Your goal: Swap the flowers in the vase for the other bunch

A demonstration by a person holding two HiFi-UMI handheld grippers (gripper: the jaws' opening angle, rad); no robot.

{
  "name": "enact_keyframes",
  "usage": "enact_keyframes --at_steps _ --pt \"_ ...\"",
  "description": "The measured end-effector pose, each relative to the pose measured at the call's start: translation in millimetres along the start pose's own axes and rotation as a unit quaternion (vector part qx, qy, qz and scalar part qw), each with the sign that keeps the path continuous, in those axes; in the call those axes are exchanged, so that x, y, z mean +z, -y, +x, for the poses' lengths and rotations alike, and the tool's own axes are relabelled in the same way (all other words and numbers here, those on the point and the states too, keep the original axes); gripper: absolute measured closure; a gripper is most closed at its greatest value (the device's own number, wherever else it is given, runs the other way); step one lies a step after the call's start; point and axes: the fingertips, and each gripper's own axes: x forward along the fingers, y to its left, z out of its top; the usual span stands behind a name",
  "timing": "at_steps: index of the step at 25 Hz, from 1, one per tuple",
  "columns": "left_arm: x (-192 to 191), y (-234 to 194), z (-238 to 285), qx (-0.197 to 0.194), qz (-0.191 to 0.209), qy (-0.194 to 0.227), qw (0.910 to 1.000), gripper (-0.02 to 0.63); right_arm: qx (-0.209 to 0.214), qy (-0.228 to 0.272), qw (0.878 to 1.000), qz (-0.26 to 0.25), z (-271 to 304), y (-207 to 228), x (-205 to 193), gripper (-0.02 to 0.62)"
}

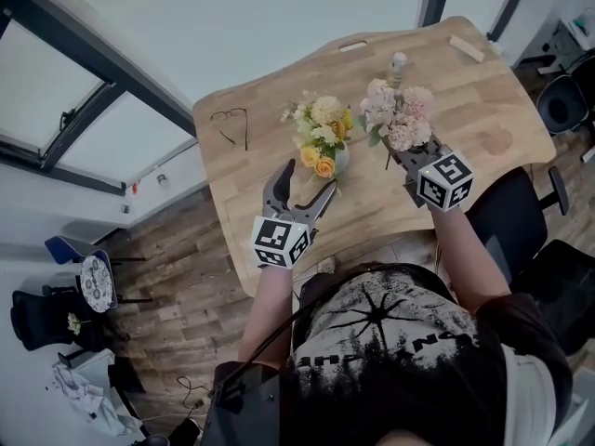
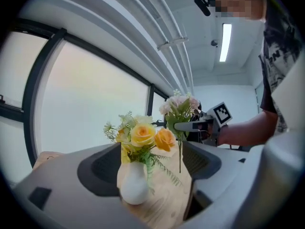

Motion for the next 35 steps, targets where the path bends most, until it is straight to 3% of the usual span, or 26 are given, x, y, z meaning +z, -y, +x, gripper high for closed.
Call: enact_keyframes --at_steps 3,10,19,22,25,35 --pt "5 -4 8 0.015 -0.007 0.01 0.9998 0.215 -0.002 -0.003 1.0 -0.003 -2 1 -1 0.532" --pt "9 -1 32 0.009 -0.004 0.006 0.9999 0.215 -0.009 -0.007 1.0 -0.003 -11 8 -4 0.532" --pt "16 -7 44 0.022 0.02 -0.002 0.9996 0.22 -0.021 -0.009 1.0 -0.001 -24 16 -5 0.532" --pt "20 -10 43 0.028 0.022 0.003 0.9993 0.317 -0.025 -0.008 1.0 0.0 -26 17 -3 0.532" --pt "21 -12 43 0.028 0.025 0.003 0.9993 0.373 -0.028 -0.007 1.0 0.0 -27 18 -2 0.532" --pt "28 -15 41 0.032 0.038 0.013 0.9987 0.465 -0.034 -0.004 0.999 0.0 -27 18 -2 0.532"
